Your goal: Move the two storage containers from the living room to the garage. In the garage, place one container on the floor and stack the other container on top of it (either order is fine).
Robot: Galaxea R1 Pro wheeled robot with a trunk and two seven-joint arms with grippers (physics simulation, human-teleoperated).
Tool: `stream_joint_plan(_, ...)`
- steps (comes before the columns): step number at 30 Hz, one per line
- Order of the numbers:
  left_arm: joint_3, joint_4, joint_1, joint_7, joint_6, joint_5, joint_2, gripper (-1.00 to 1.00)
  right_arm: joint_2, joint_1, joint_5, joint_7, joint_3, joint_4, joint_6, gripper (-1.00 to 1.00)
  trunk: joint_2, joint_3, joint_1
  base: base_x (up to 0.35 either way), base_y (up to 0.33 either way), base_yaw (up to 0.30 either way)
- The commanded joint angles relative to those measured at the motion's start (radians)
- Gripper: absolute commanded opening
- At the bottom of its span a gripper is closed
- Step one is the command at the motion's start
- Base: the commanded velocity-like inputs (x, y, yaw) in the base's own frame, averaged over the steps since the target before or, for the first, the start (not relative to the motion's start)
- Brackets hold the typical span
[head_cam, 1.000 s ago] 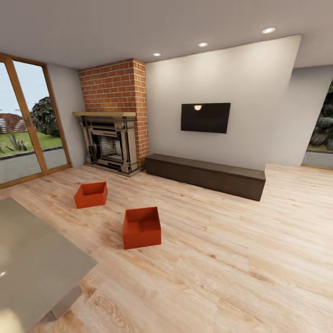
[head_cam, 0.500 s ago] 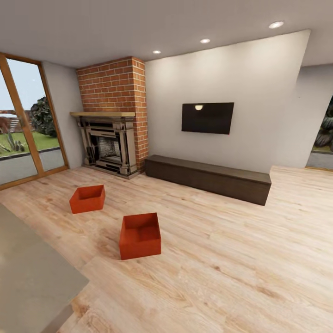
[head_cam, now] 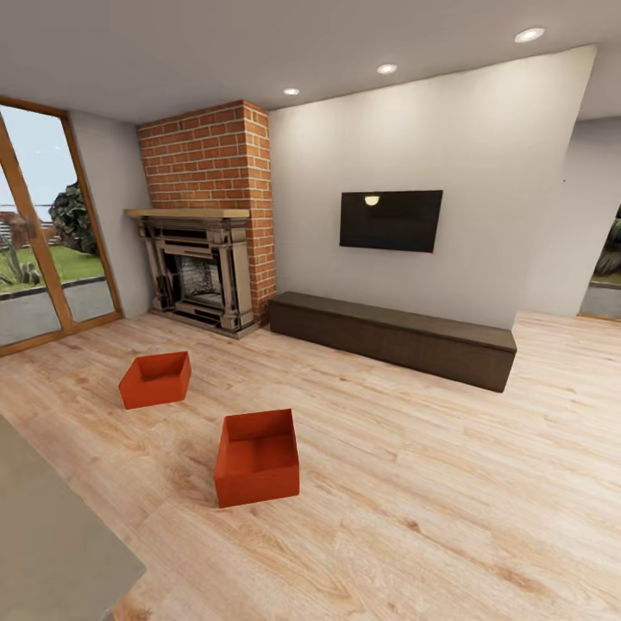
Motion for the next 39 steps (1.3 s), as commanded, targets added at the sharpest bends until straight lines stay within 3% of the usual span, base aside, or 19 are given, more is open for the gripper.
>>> stream_joint_plan(1, 0.002, -0.001, 0.000, -0.001, -0.001, 0.008, 0.000, 1.00, 0.001, -0.001, -0.008, 0.000, 0.008, 0.003, -0.005, 1.00, 0.000, -0.001, 0.001, 0.322, 0.000, 0.000)
stream_joint_plan(39, 0.002, -0.001, 0.000, -0.001, -0.001, 0.008, 0.000, 1.00, -0.001, -0.001, -0.008, 0.000, 0.008, 0.003, -0.005, 1.00, 0.000, -0.001, 0.001, 0.322, 0.000, 0.000)
